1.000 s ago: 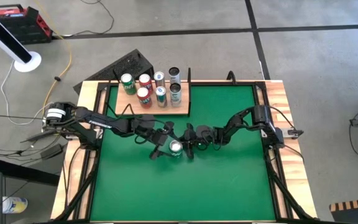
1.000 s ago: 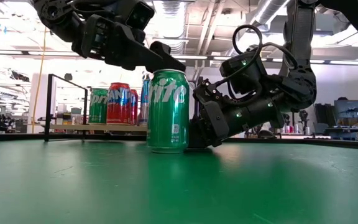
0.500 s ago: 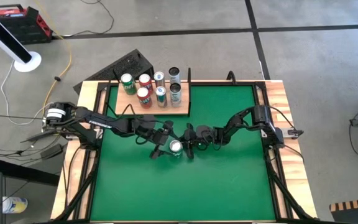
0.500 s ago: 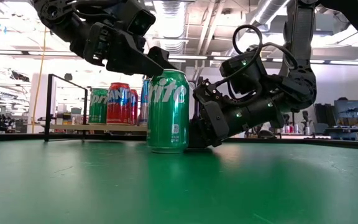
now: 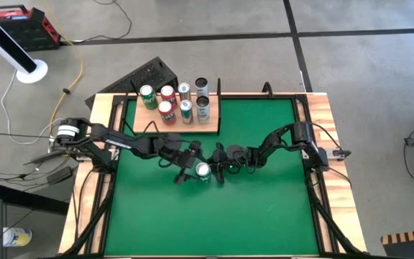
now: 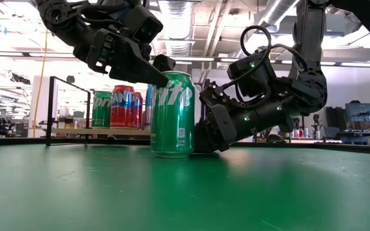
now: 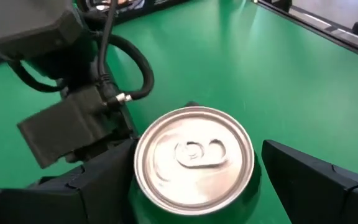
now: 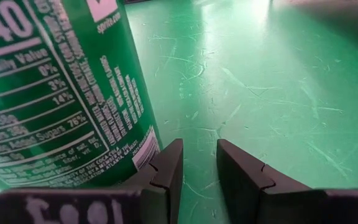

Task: Place canned beverage on shelf
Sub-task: Put the green soda can on the shelf aligned with the other green soda can

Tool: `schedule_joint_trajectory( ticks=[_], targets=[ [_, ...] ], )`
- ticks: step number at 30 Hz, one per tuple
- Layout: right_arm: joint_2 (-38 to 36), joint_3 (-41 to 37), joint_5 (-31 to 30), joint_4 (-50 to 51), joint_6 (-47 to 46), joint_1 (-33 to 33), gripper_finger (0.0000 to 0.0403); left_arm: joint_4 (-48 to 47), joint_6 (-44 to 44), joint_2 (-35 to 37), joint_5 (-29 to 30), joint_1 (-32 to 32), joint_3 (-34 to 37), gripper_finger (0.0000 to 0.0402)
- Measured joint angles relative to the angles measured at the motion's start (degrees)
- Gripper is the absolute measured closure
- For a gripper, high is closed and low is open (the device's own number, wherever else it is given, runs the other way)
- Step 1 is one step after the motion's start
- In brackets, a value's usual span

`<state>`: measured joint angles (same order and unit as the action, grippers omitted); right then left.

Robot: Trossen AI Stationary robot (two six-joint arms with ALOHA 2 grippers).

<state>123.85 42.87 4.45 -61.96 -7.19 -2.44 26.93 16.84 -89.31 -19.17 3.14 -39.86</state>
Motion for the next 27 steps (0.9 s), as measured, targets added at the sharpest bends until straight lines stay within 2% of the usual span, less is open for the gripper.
schedule_joint_trajectory(
  ticks=[14,20,27],
  targets=[
    [0.0,0.0,0.0,0.1,-0.2,0.0,0.0281,1.0,-0.5,-1.9,-1.3,0.6,0.0,0.0069],
    [0.0,0.0,0.0,0.1,-0.2,0.0,0.0281,1.0,0.0,-1.8,-1.1,0.6,0.0,0.0115],
    [0.0,0.0,0.0,0.2,-0.2,0.0,0.0281,-0.8,0.8,-0.7,-0.9,0.7,-0.3,0.0118]
  ],
)
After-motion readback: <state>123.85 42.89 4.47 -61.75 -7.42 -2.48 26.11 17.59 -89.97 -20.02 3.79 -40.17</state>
